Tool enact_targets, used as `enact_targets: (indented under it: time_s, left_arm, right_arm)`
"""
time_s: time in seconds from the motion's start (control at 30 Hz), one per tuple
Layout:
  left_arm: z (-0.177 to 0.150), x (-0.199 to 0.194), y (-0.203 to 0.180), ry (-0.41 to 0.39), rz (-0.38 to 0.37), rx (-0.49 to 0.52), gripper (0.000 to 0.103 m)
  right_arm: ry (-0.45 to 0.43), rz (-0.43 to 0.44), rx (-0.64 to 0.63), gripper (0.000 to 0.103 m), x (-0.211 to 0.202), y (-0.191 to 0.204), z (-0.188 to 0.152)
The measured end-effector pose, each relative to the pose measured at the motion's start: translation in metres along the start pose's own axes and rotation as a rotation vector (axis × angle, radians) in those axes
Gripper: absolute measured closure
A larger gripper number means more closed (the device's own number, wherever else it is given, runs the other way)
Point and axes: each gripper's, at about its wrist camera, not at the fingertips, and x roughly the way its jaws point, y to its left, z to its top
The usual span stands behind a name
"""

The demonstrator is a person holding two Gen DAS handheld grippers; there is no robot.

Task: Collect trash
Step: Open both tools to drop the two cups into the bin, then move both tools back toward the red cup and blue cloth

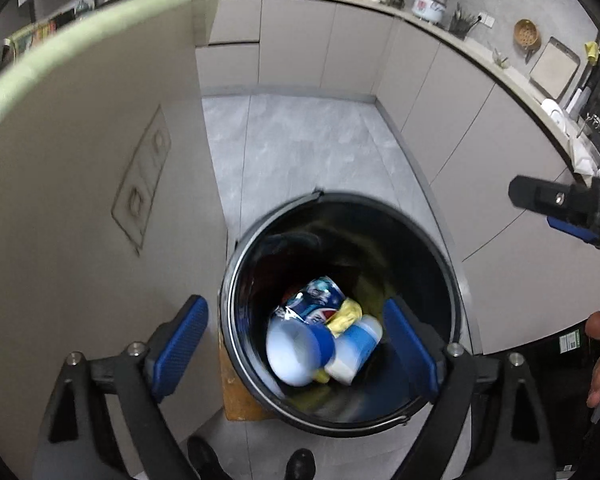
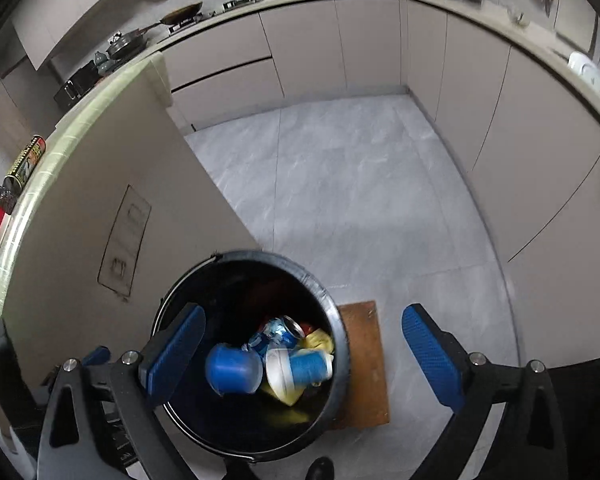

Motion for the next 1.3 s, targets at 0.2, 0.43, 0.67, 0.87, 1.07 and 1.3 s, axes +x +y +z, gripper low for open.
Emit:
enact_targets:
  time_s: [0.2, 0.43, 0.67, 0.87, 1.07, 1.3]
  left_arm:
    - [0.01, -0.024, -0.002, -0.046, 0.0, 0.015, 0.009]
    - [0.019, -0.04, 0.0, -0.089, 0.002, 0.013, 0.0]
    - [0.029, -0.077, 0.002, -0.169, 0.001, 0.022, 0.0]
    - [0.039, -0.107, 0.03, -0.222, 0.066, -0.003, 0.0]
    - [0.038, -0.136, 0.087, -0.268, 0.147, -0.076, 0.0]
    - [0.024, -0.163, 0.146, -0.294, 0.23, -0.164, 0.0]
  right_arm:
    - [-0.054, -0.026, 0.009, 0.0, -0.029, 0.0, 0.005]
    - [-0.125, -0.082, -0.019, 0.0, -0.053, -0.001, 0.007]
    - [-0.174, -0.063, -0.031, 0.0, -0.077, 0.009, 0.009]
    - [-0.237, -0.009, -0.077, 0.0, -0.094, 0.044, 0.017]
    - [-0.241, 0.052, -0.128, 0.0, -0.1, 0.092, 0.029]
    - [-0.215, 0.148, -0.197, 0.0, -0.1, 0.164, 0.033]
